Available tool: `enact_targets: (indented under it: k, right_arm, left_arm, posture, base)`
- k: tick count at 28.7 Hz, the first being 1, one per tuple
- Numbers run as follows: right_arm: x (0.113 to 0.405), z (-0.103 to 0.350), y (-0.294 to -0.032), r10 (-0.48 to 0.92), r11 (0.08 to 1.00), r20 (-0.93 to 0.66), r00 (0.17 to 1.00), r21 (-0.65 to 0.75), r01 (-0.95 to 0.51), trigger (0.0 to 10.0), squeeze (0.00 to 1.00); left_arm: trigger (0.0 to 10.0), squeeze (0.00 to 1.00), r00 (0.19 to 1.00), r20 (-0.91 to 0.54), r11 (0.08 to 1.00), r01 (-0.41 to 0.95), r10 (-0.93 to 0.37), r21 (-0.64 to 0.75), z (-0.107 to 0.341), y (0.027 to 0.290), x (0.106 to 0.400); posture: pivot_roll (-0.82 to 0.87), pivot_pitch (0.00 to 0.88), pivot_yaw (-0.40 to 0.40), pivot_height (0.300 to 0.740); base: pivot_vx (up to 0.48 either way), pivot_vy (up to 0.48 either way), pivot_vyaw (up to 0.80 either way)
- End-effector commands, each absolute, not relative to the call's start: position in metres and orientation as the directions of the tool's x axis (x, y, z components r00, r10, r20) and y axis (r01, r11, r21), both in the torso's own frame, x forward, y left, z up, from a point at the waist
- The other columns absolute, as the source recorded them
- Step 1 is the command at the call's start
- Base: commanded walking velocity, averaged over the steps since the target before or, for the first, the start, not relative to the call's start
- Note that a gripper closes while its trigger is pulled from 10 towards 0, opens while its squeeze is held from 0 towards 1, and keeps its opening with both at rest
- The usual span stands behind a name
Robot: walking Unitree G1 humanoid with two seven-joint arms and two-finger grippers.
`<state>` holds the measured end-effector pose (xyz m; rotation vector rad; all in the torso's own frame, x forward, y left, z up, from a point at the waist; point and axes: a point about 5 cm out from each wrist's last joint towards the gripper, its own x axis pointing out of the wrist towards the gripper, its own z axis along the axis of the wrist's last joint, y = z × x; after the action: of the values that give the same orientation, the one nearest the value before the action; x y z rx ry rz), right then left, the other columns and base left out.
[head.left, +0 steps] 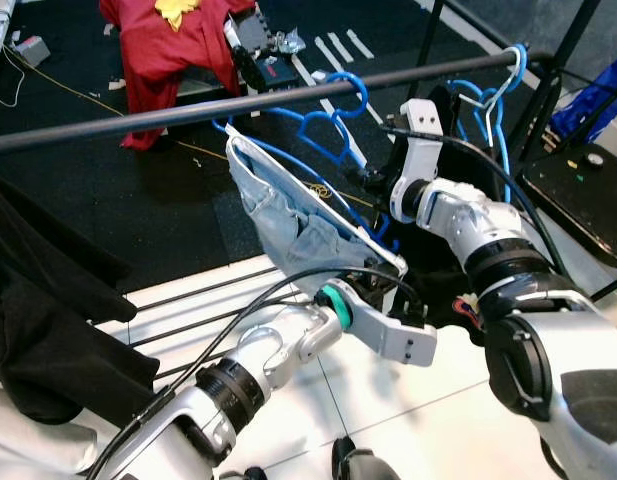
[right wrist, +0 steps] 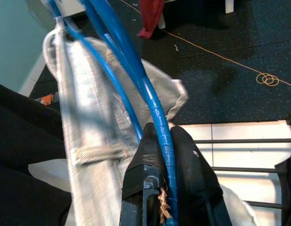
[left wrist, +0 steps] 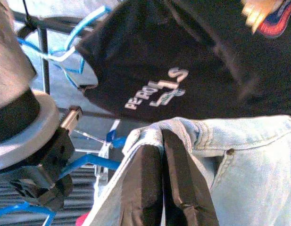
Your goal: Hang hanger
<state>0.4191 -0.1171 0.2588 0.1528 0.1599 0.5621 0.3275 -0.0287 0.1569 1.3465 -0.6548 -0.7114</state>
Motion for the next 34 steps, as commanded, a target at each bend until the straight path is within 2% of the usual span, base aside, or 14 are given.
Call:
enact_targets:
  k: [1,10,17,34]
  right_arm:
    - [0.419,0.277,-0.091,0.589,0.794,-0.04,0.807,0.213,-0.569,10.0,0.0]
    - [0.419,0.279,-0.088,0.594,0.791,-0.037,0.804,0.21,-0.575,10.0,0.0]
    - [0.419,0.275,-0.091,0.585,0.801,-0.053,0.809,0.195,-0.566,10.0,0.0]
    - [0.418,0.272,-0.09,0.591,0.8,-0.065,0.804,0.179,-0.573,10.0,0.0]
  left_arm:
    - [10.0,0.0,0.482,-0.026,0.019,0.088,-0.876,0.996,0.147,-0.062,0.299]
    - [10.0,0.0,0.481,-0.009,0.04,0.092,-0.877,0.995,0.146,-0.076,0.296]
    - [10.0,0.0,0.528,0.091,0.137,0.05,-0.845,0.989,0.174,-0.079,0.311]
    - [10.0,0.0,0.565,0.22,0.245,-0.033,-0.795,0.969,0.211,-0.077,0.329]
  posture:
    - [-0.17,0.195,0.059,0.74]
    - [-0.18,0.193,0.061,0.74]
    - [-0.18,0.192,0.066,0.74]
    - [-0.18,0.19,0.064,0.74]
  base:
    - [0.0,0.0,0.0]
    - [0.0,0.0,0.0]
    - [0.0,0.0,0.0]
    - [0.0,0.0,0.0]
